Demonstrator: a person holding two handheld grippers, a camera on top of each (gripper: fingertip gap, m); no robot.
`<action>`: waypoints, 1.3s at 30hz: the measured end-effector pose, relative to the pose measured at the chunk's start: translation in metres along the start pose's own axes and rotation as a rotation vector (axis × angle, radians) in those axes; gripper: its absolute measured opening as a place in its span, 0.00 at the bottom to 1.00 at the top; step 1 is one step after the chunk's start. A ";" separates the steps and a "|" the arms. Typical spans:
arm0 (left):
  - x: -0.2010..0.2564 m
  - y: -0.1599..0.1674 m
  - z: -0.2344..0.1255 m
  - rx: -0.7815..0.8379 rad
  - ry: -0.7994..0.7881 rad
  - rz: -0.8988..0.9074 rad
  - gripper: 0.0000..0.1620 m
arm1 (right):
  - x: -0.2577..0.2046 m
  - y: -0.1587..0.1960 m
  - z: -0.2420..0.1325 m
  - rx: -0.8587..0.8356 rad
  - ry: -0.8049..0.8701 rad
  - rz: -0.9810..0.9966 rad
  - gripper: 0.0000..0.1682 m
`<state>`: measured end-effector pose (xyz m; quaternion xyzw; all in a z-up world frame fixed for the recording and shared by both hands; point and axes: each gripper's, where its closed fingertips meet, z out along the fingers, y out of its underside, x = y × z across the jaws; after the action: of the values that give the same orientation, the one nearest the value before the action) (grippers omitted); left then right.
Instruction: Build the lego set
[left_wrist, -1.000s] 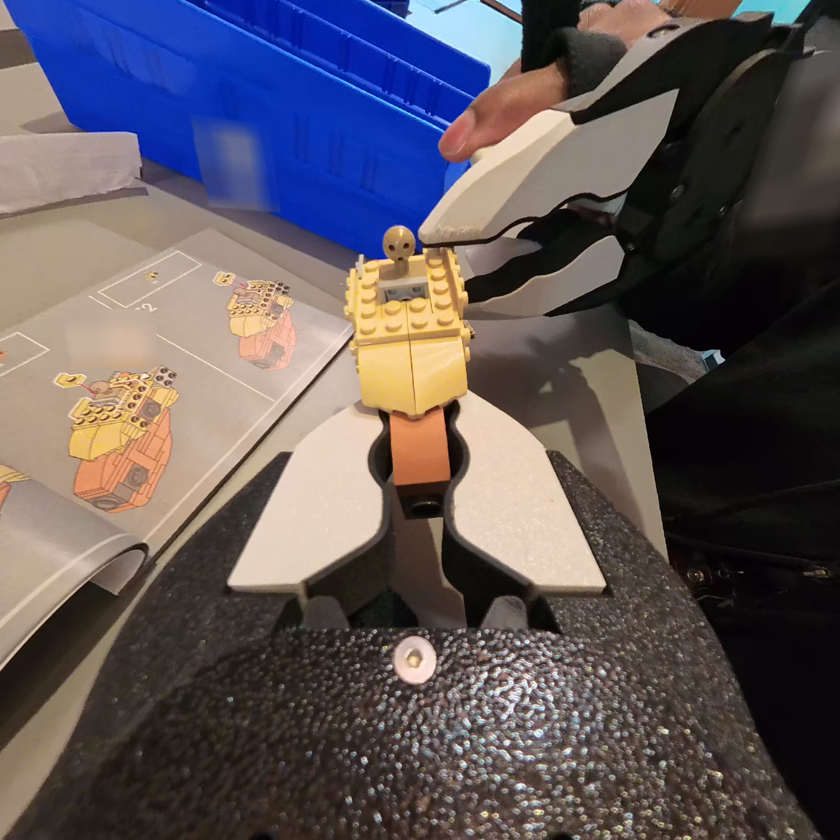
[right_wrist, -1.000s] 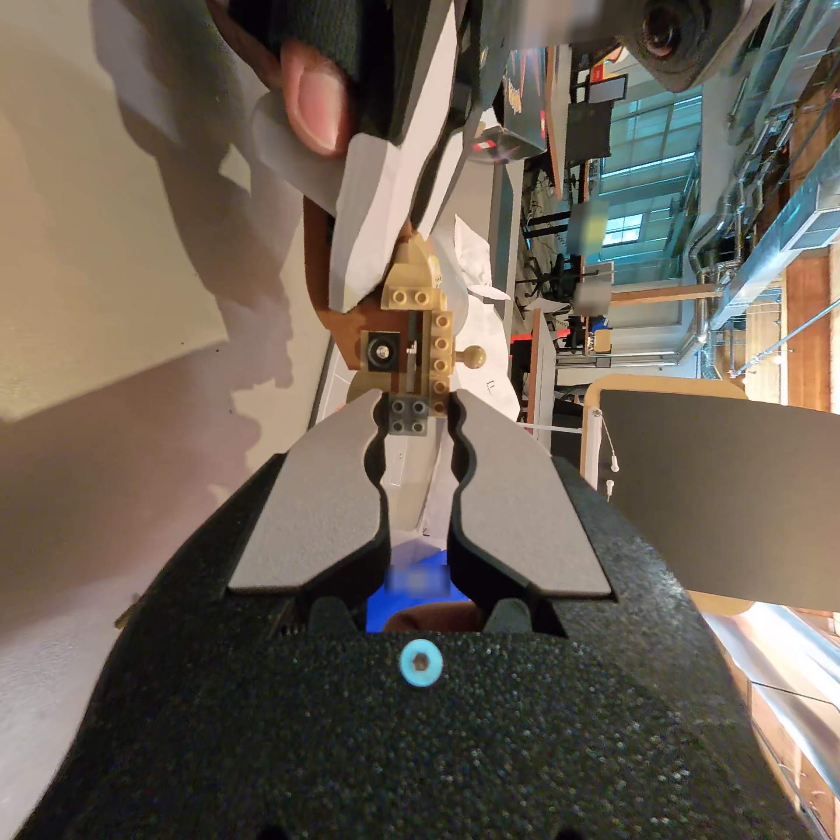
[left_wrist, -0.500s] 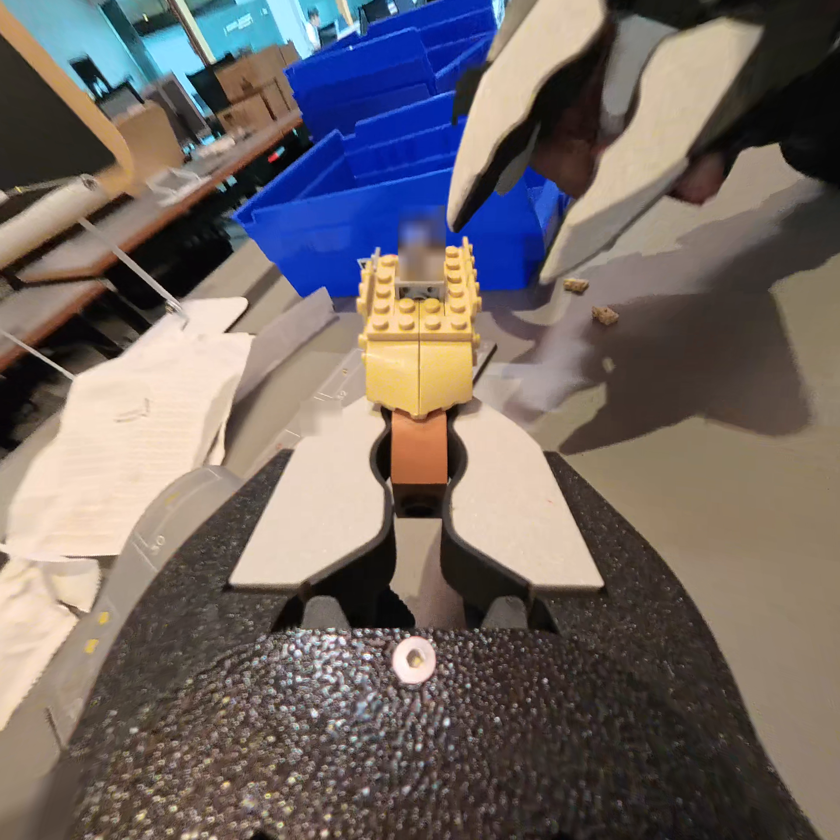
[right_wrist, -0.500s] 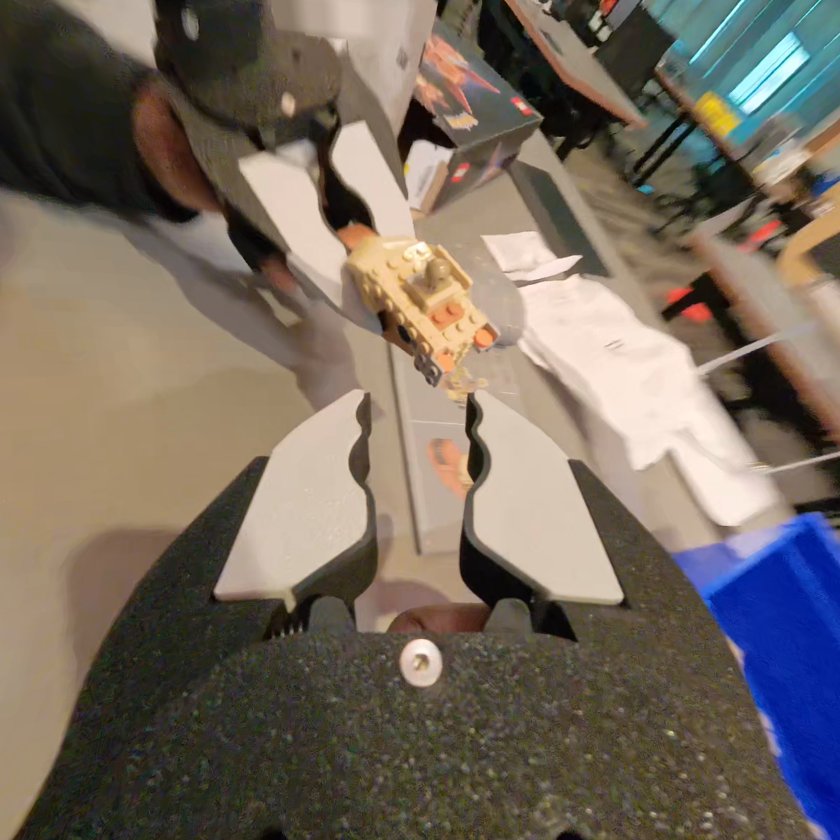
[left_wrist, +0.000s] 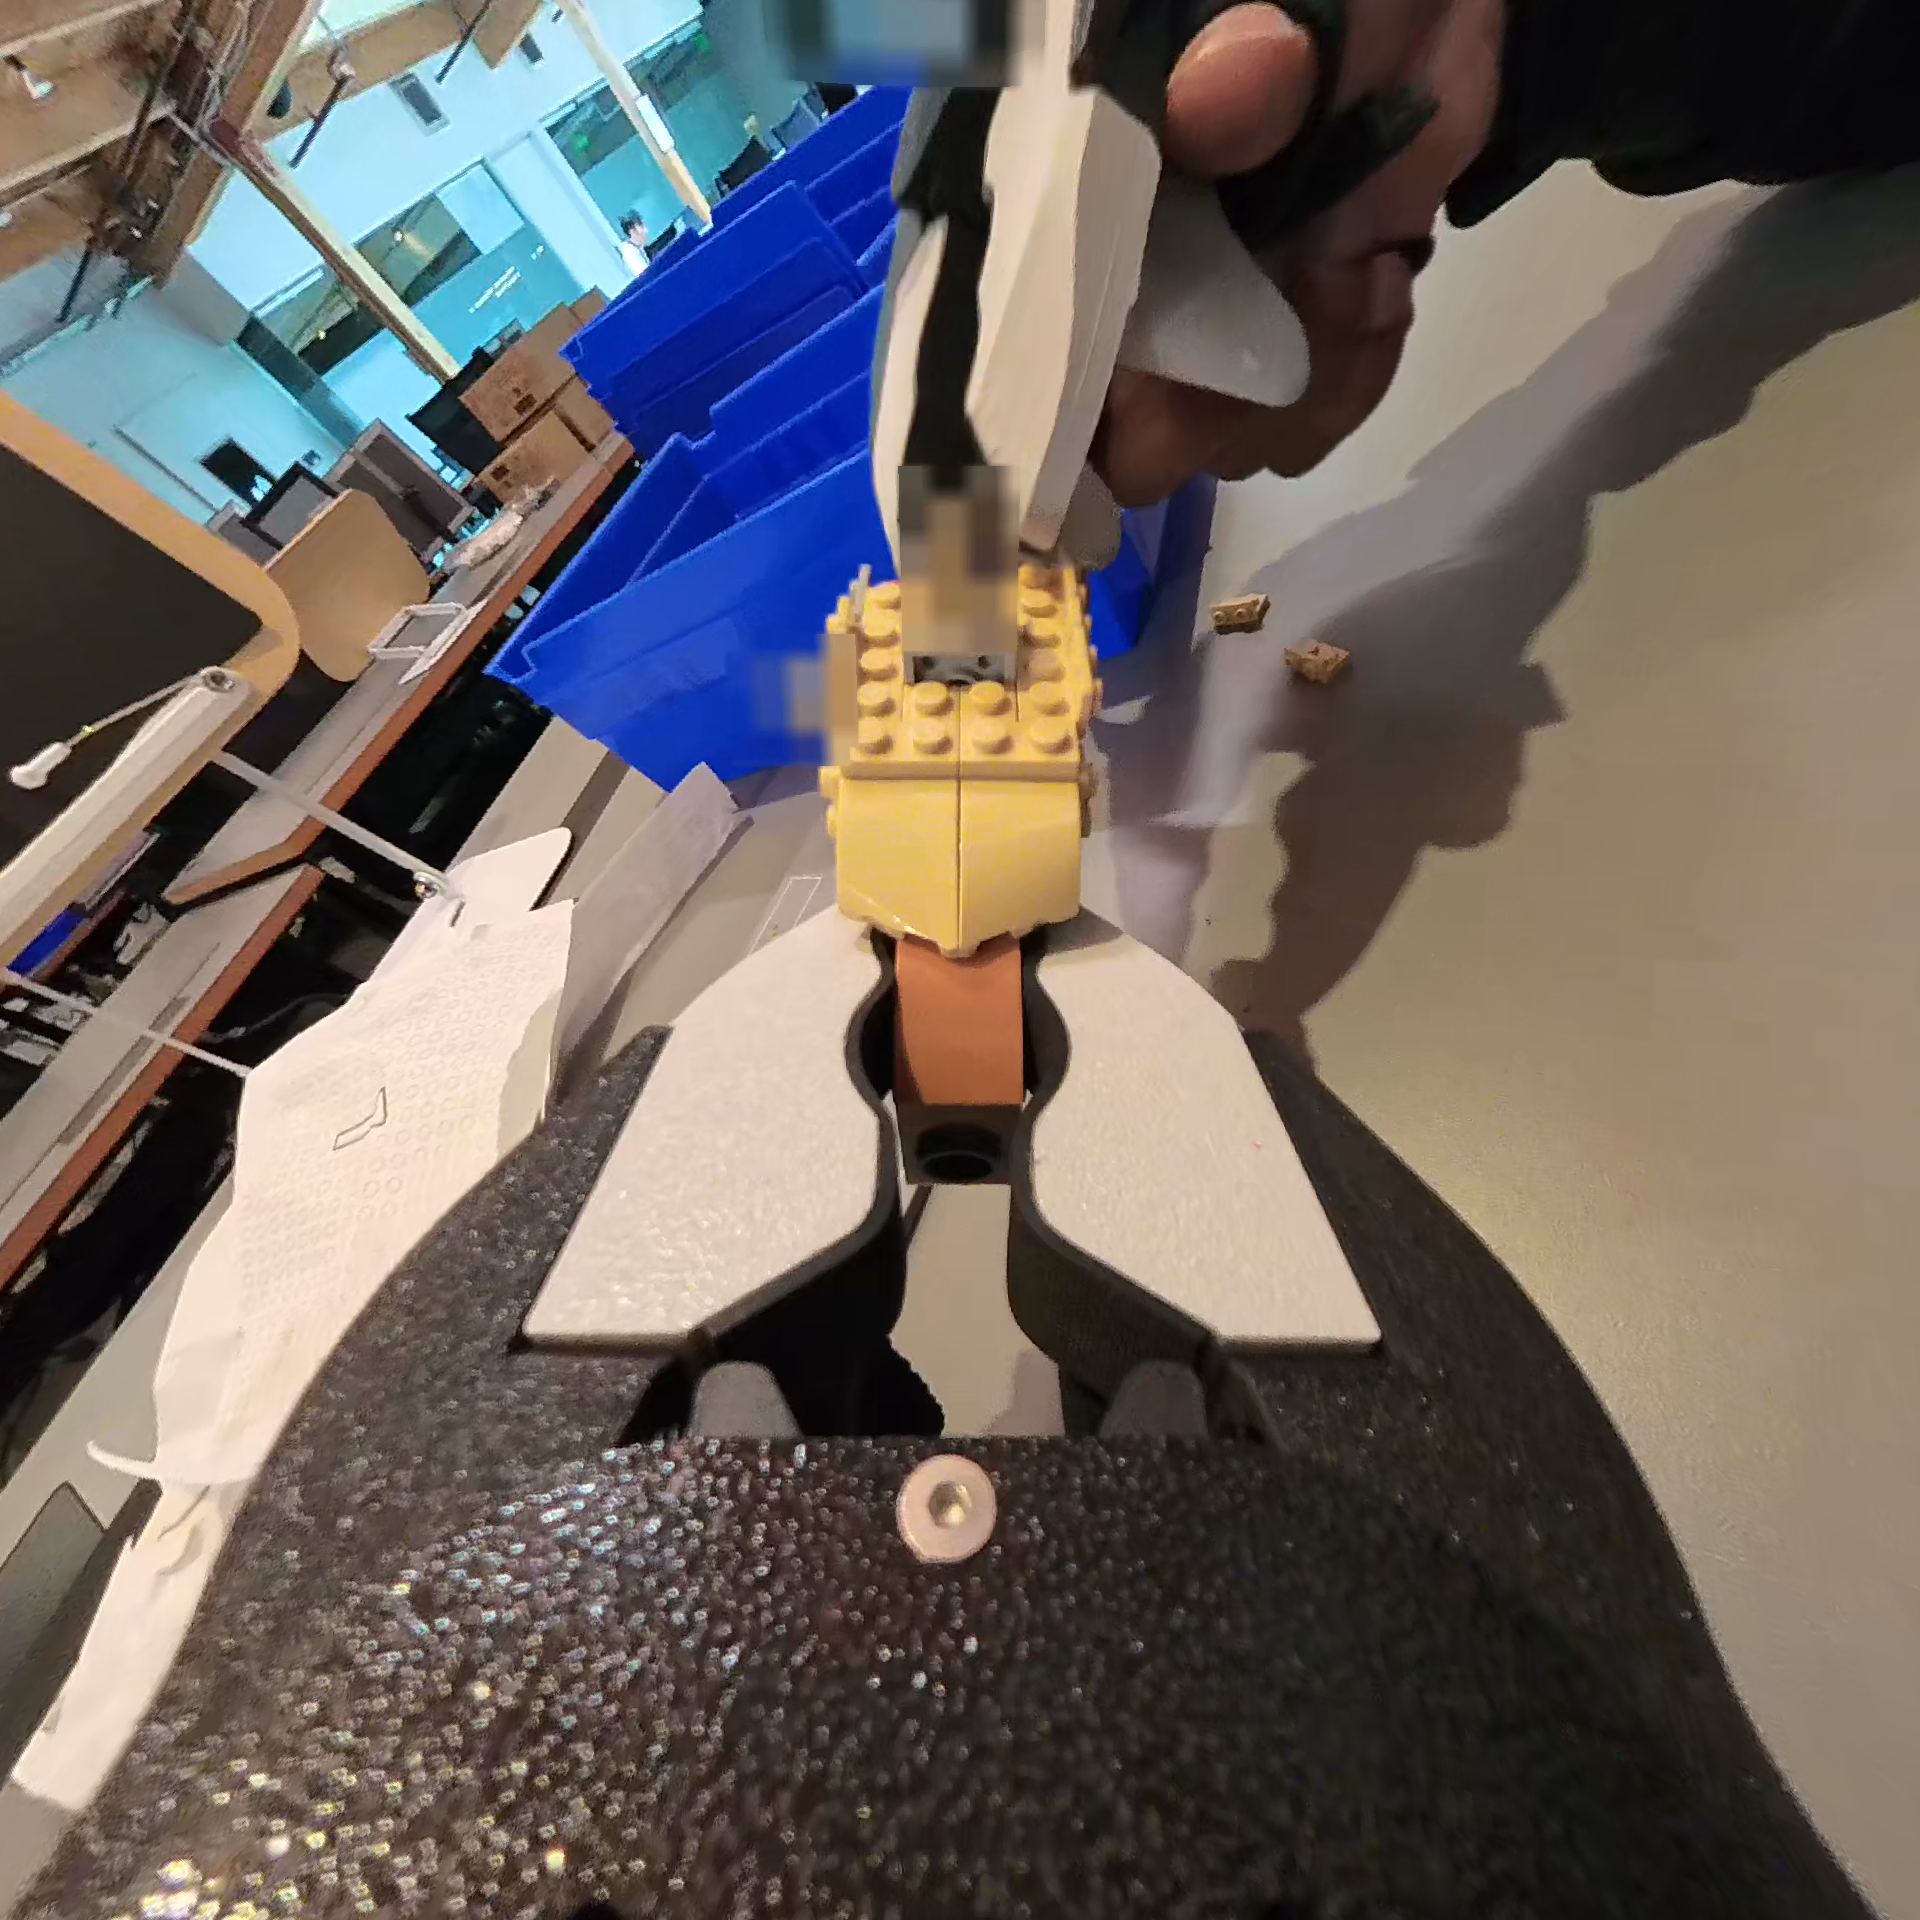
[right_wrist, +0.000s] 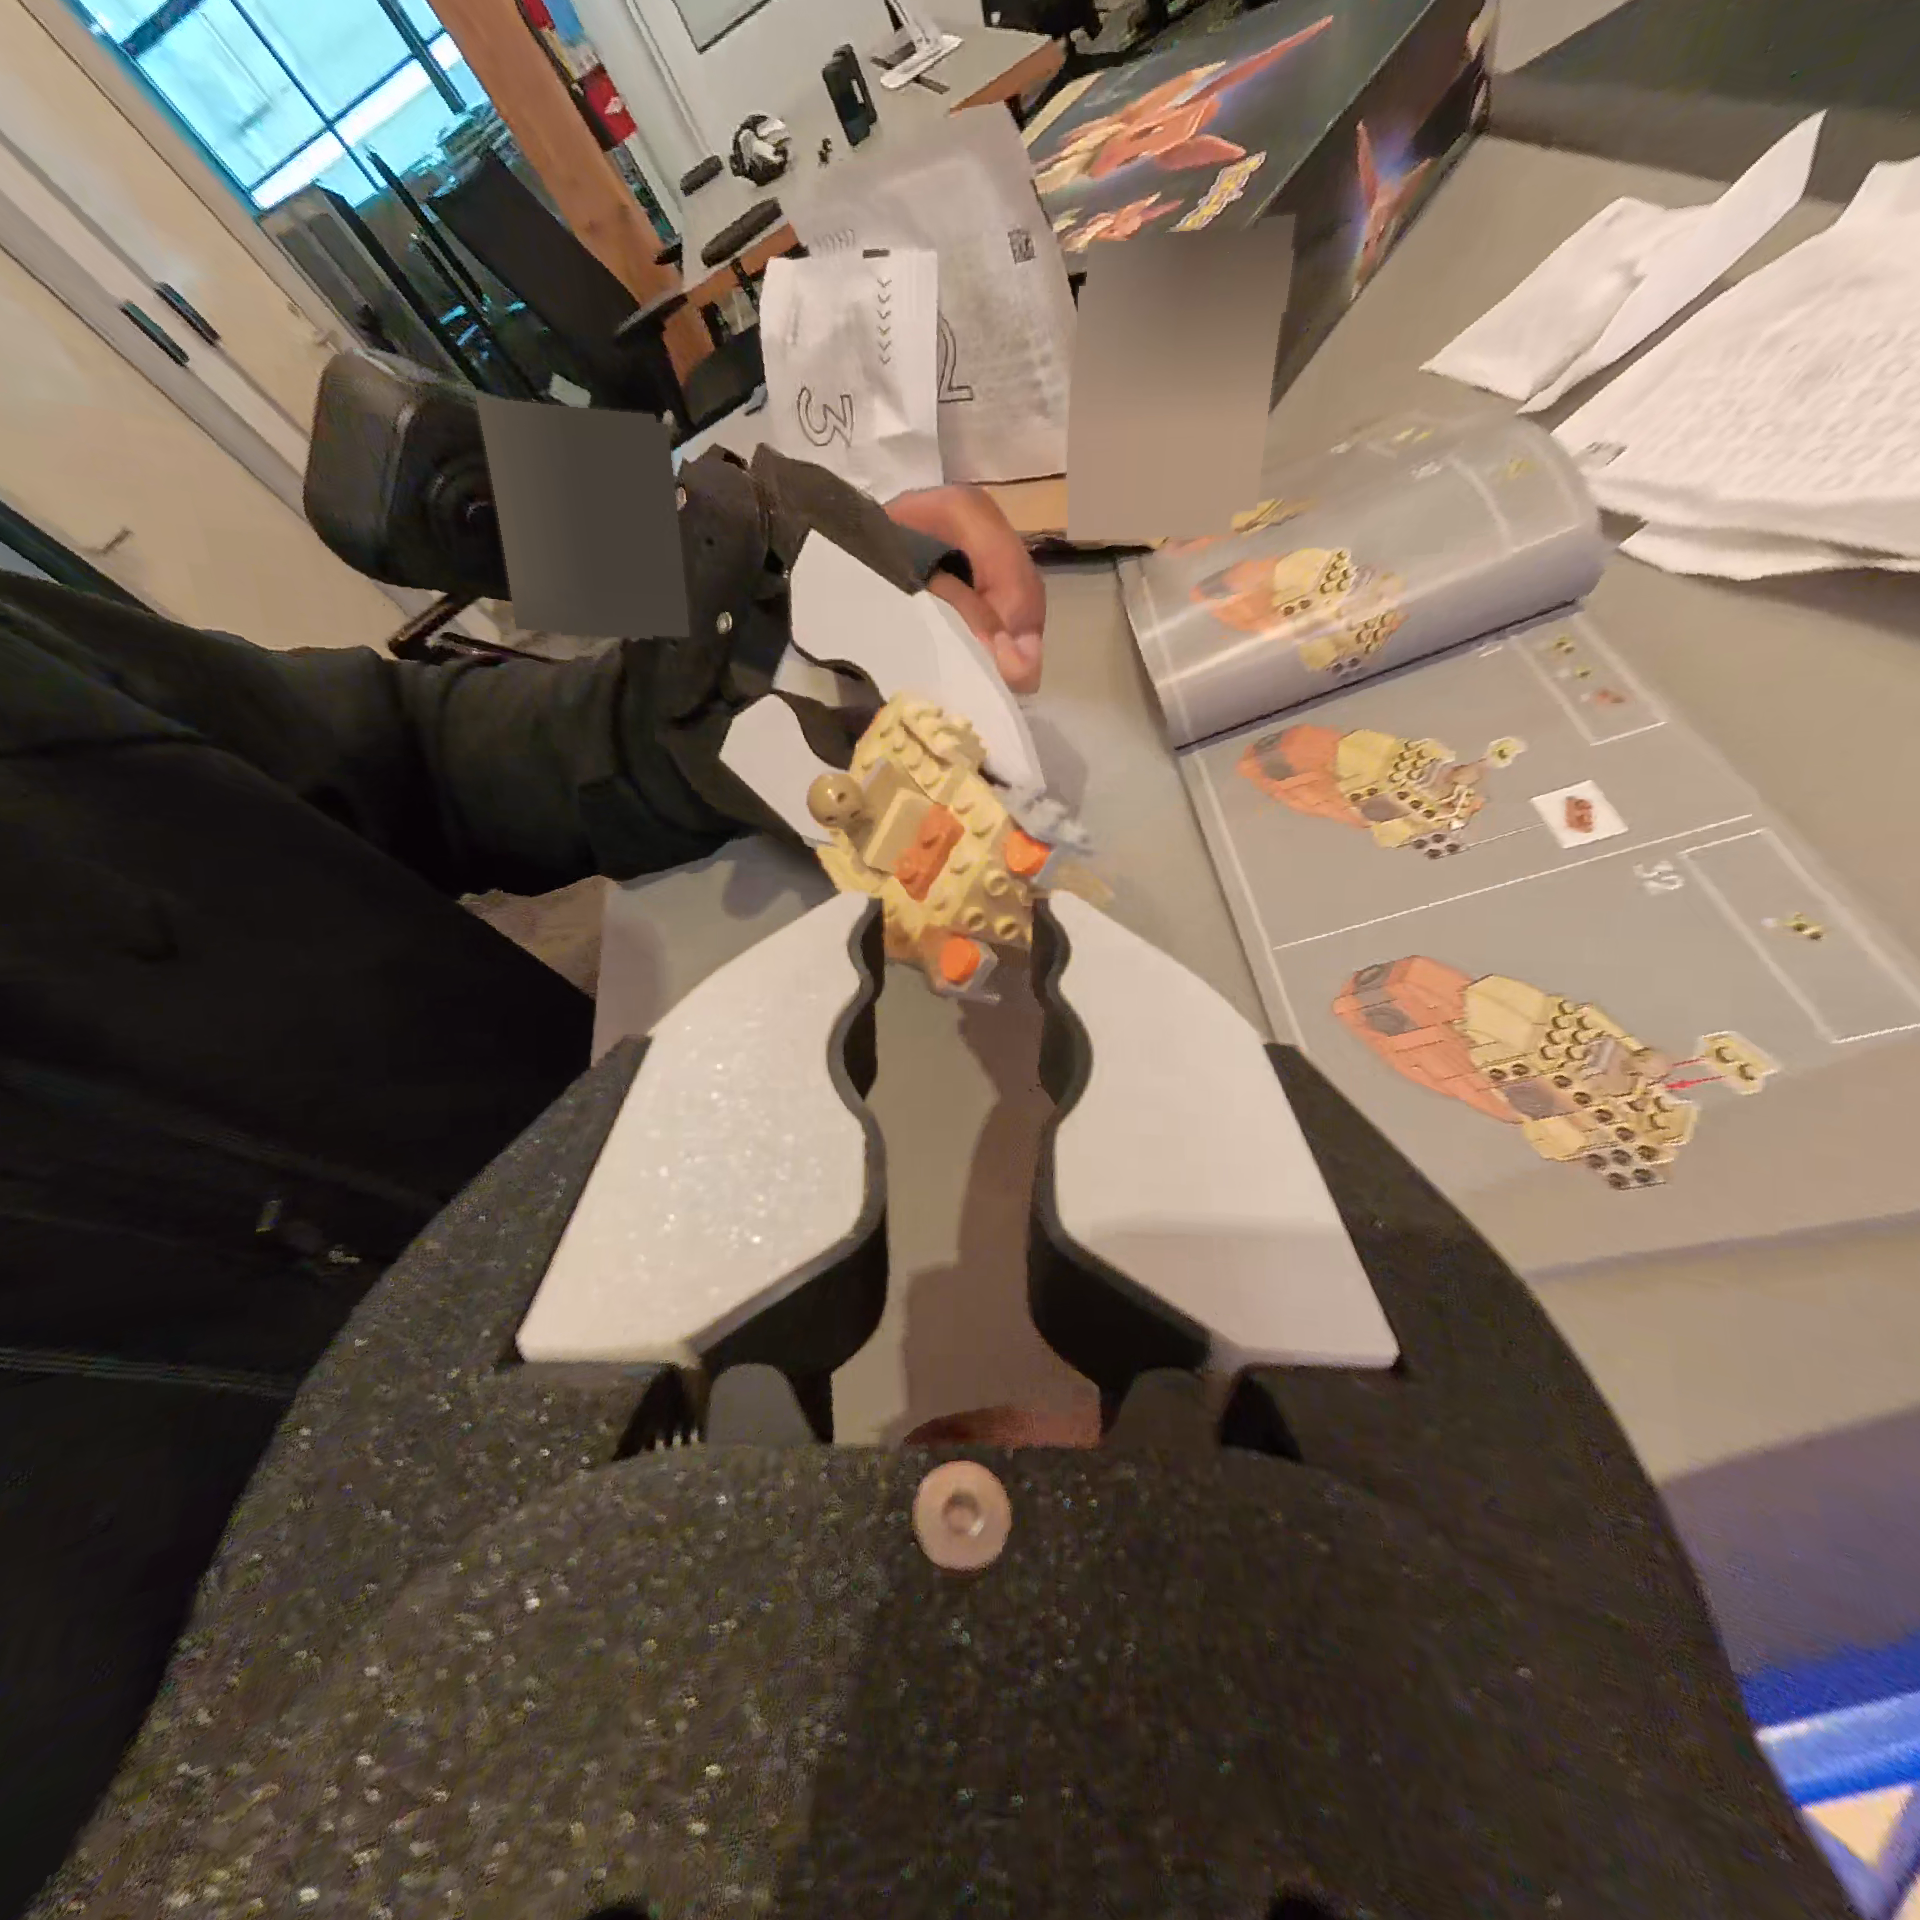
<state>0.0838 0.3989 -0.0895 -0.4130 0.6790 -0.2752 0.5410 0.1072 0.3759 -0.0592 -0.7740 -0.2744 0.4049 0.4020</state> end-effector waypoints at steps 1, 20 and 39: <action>0.001 -0.001 0.000 0.009 0.003 0.004 0.11 | 0.000 0.002 0.001 -0.007 -0.007 0.014 0.16; -0.001 -0.008 -0.004 0.023 -0.050 0.088 0.11 | -0.006 0.002 0.001 0.008 -0.016 0.006 0.13; 0.014 0.013 0.003 -0.068 0.138 -0.190 0.11 | -0.006 0.011 -0.018 0.062 0.052 -0.027 0.31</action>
<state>0.0821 0.3937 -0.1080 -0.4738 0.6814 -0.3298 0.4501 0.1200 0.3580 -0.0601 -0.7677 -0.2614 0.3874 0.4385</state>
